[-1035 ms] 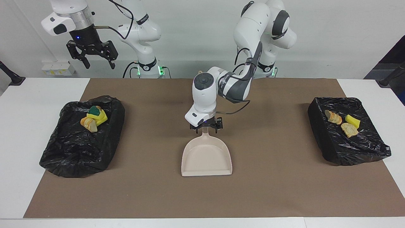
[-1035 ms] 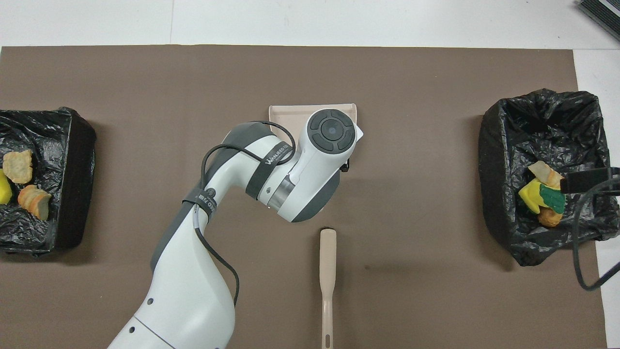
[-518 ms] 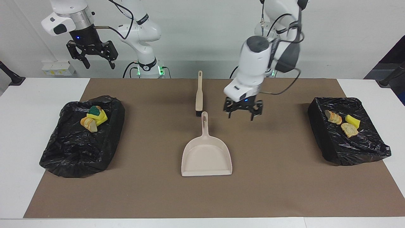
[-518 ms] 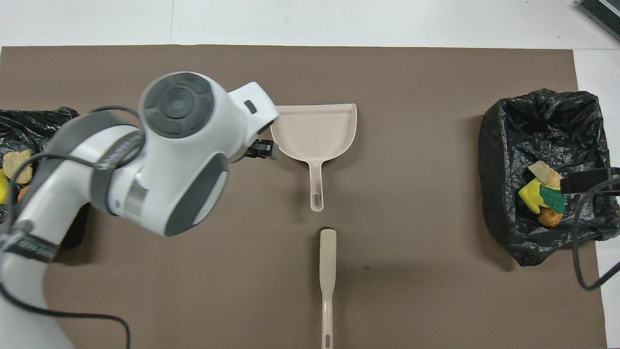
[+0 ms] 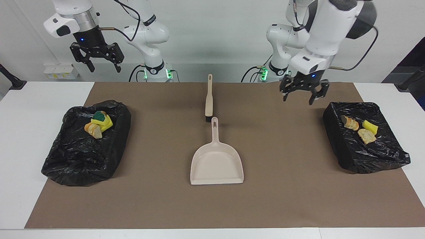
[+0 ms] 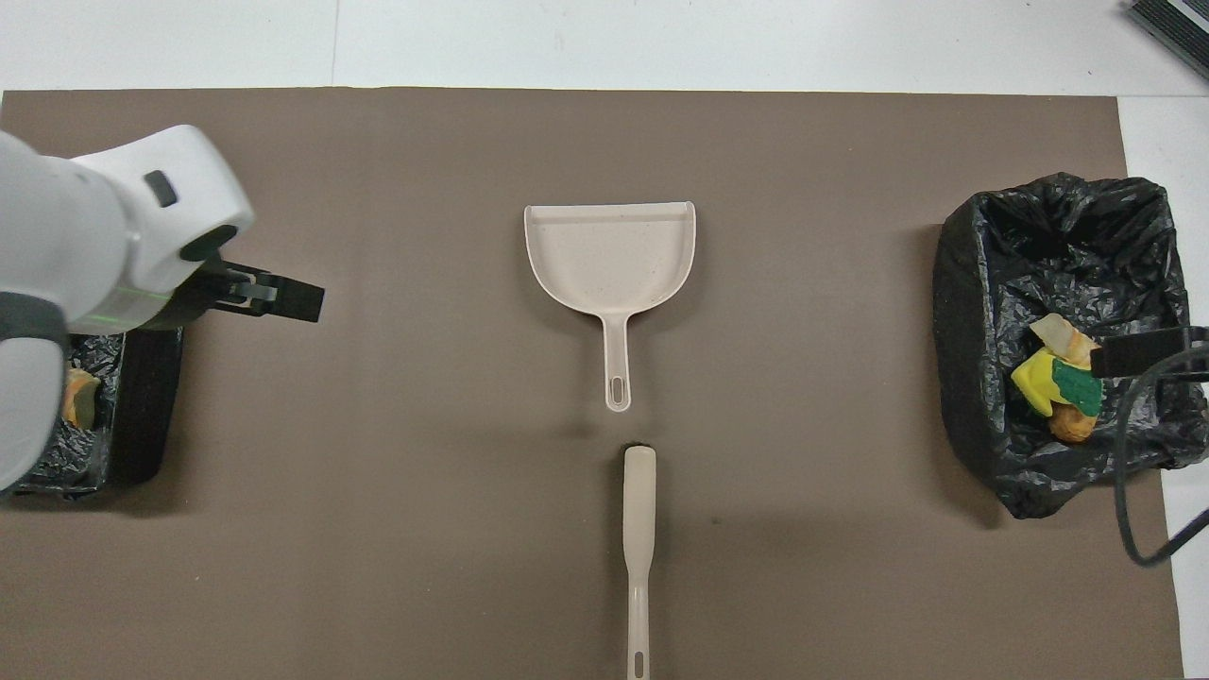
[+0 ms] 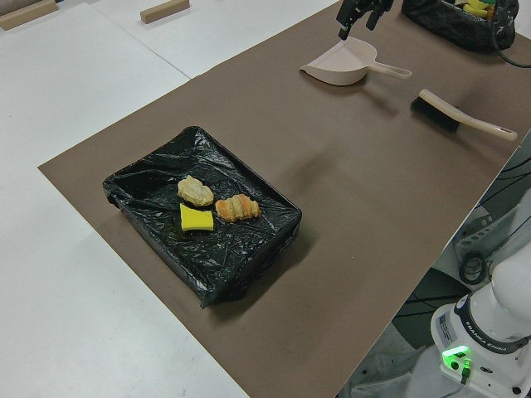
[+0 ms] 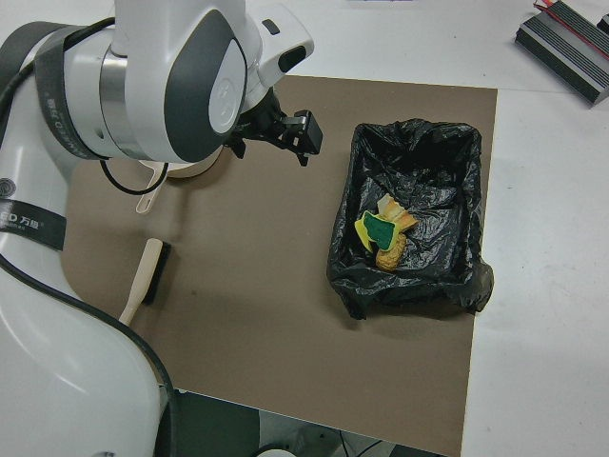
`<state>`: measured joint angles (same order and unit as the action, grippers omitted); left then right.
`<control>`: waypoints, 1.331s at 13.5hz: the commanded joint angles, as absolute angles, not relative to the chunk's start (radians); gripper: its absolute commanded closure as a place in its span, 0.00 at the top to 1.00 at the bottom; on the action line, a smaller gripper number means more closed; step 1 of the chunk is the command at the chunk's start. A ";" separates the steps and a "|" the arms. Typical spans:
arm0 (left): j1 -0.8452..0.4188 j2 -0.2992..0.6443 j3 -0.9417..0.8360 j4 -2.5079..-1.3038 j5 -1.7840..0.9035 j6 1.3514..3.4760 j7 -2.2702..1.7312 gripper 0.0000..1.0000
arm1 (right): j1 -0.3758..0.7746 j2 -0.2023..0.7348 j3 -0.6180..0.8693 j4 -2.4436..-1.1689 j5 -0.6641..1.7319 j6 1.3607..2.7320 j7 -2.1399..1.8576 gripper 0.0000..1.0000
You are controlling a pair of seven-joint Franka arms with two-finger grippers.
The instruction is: Sweep and dump trash in bin
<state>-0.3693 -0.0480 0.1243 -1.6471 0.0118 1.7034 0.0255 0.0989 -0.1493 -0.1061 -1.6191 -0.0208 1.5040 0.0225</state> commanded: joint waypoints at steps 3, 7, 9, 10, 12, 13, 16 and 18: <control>-0.232 -0.086 0.117 -1.542 0.003 1.519 0.204 1.00 | 0.087 -0.127 -0.103 -1.592 -0.037 1.511 -0.012 1.00; -0.169 -0.045 0.118 -1.445 0.008 1.438 0.209 1.00 | 0.089 -0.135 -0.106 -1.600 -0.023 1.516 -0.011 1.00; -0.144 -0.025 0.118 -1.414 0.005 1.419 0.210 1.00 | 0.089 -0.138 -0.106 -1.603 -0.020 1.516 -0.011 1.00; -0.134 -0.020 0.117 -1.411 0.005 1.416 0.227 1.00 | 0.089 -0.138 -0.106 -1.603 -0.020 1.516 -0.011 1.00; -0.115 -0.018 0.117 -1.404 0.012 1.419 0.332 1.00 | 0.089 -0.138 -0.106 -1.605 -0.018 1.516 -0.011 1.00; -0.115 -0.021 0.115 -1.405 0.014 1.420 0.347 1.00 | 0.089 -0.141 -0.106 -1.608 -0.018 1.517 -0.012 1.00; -0.115 -0.029 0.109 -1.408 0.011 1.434 0.344 1.00 | 0.089 -0.141 -0.106 -1.609 -0.015 1.517 -0.011 1.00; -0.115 -0.032 0.109 -1.411 0.009 1.437 0.339 1.00 | 0.089 -0.141 -0.106 -1.609 -0.015 1.516 -0.012 1.00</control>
<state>-0.1295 -0.0367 0.1192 -1.4317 0.0098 1.4515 0.3256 0.0985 -0.1383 -0.1088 -1.6076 -0.0211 1.5072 0.0225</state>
